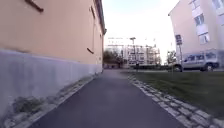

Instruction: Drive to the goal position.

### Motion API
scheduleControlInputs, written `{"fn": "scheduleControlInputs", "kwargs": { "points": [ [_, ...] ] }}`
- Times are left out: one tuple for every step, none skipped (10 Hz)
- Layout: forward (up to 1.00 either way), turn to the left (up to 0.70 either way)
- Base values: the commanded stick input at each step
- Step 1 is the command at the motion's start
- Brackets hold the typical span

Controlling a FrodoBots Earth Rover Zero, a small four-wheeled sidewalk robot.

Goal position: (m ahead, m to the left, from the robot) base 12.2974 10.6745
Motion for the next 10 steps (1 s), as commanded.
{"fn": "scheduleControlInputs", "kwargs": {
  "points": [
    [0.50, 0.00],
    [0.50, 0.00],
    [0.50, 0.00],
    [0.50, 0.00],
    [0.50, 0.00],
    [0.50, 0.00],
    [0.50, 0.00],
    [0.50, 0.00],
    [0.50, 0.00],
    [0.50, 0.00]
  ]
}}
